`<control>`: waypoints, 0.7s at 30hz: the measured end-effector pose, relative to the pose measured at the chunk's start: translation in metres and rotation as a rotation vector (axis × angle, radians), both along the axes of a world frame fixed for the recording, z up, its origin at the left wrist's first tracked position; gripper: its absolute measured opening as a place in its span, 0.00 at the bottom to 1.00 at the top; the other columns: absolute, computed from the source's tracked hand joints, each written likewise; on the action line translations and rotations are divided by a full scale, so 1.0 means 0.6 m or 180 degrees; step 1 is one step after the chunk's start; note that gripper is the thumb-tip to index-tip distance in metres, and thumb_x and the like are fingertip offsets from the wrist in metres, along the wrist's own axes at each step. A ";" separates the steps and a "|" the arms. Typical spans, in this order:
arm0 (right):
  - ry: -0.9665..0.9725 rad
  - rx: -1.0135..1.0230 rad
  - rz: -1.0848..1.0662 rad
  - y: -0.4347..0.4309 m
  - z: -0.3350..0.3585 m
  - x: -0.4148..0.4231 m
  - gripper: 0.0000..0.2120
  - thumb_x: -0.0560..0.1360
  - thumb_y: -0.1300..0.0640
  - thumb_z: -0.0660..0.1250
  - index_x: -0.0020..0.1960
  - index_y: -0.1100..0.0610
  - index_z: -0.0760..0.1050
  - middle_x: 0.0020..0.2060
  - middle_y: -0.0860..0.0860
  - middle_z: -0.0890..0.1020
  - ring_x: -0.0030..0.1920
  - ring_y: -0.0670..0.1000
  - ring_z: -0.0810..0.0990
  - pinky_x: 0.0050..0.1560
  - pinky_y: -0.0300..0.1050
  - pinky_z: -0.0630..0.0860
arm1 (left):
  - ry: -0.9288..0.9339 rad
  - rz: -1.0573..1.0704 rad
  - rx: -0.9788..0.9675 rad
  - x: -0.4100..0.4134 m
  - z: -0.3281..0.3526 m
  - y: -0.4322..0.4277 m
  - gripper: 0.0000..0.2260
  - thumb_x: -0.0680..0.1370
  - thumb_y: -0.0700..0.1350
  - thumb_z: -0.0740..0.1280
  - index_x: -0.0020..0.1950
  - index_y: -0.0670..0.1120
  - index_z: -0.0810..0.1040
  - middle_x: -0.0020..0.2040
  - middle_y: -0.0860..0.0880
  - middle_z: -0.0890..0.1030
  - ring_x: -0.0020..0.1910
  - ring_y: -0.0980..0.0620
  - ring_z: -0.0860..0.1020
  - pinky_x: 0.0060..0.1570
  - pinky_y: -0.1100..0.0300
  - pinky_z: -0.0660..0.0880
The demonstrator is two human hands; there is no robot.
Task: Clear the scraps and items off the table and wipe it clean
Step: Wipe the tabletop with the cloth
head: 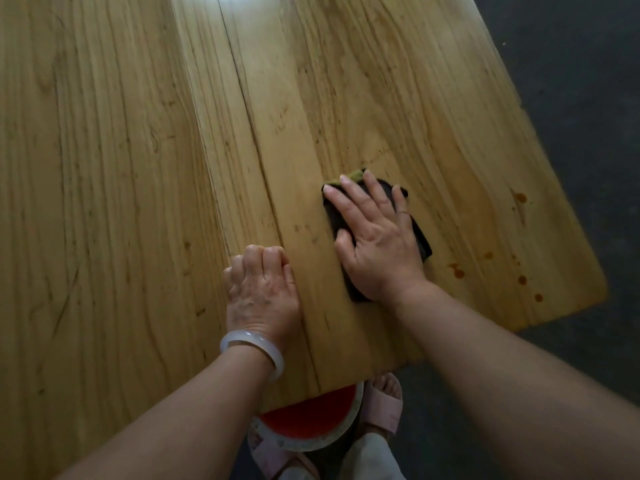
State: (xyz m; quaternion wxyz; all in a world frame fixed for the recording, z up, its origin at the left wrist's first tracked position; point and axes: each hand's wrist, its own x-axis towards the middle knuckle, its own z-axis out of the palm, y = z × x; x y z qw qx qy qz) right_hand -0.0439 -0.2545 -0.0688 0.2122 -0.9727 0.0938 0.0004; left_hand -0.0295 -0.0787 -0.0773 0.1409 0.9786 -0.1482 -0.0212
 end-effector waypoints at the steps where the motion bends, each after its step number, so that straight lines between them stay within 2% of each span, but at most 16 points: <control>1: 0.0033 0.0003 -0.0012 -0.009 0.001 0.015 0.30 0.76 0.46 0.49 0.78 0.44 0.60 0.78 0.44 0.60 0.80 0.49 0.48 0.78 0.58 0.41 | 0.0002 -0.0004 0.0006 -0.001 0.000 0.000 0.09 0.76 0.49 0.52 0.47 0.48 0.70 0.45 0.47 0.69 0.43 0.48 0.66 0.46 0.51 0.67; 10: 0.0323 -0.0037 0.0031 -0.051 0.003 0.084 0.29 0.79 0.49 0.50 0.80 0.42 0.52 0.80 0.42 0.53 0.79 0.46 0.41 0.77 0.56 0.35 | 0.0078 0.0006 0.0051 -0.002 0.005 0.000 0.11 0.76 0.50 0.51 0.48 0.48 0.70 0.46 0.48 0.68 0.44 0.48 0.65 0.49 0.52 0.65; 15: 0.0286 0.0084 -0.0295 -0.029 0.007 0.043 0.30 0.78 0.49 0.48 0.80 0.43 0.51 0.80 0.43 0.52 0.80 0.48 0.41 0.77 0.55 0.33 | 0.0093 -0.0005 0.0079 -0.004 0.006 -0.001 0.10 0.76 0.50 0.51 0.48 0.48 0.69 0.47 0.48 0.66 0.44 0.49 0.64 0.50 0.51 0.65; 21: -0.0034 0.0184 -0.0534 0.019 0.007 -0.062 0.29 0.77 0.49 0.49 0.79 0.46 0.57 0.79 0.46 0.58 0.80 0.50 0.46 0.78 0.56 0.36 | 0.0088 0.0004 0.0121 -0.004 0.007 -0.002 0.09 0.76 0.48 0.52 0.48 0.47 0.69 0.47 0.47 0.67 0.45 0.49 0.63 0.51 0.51 0.64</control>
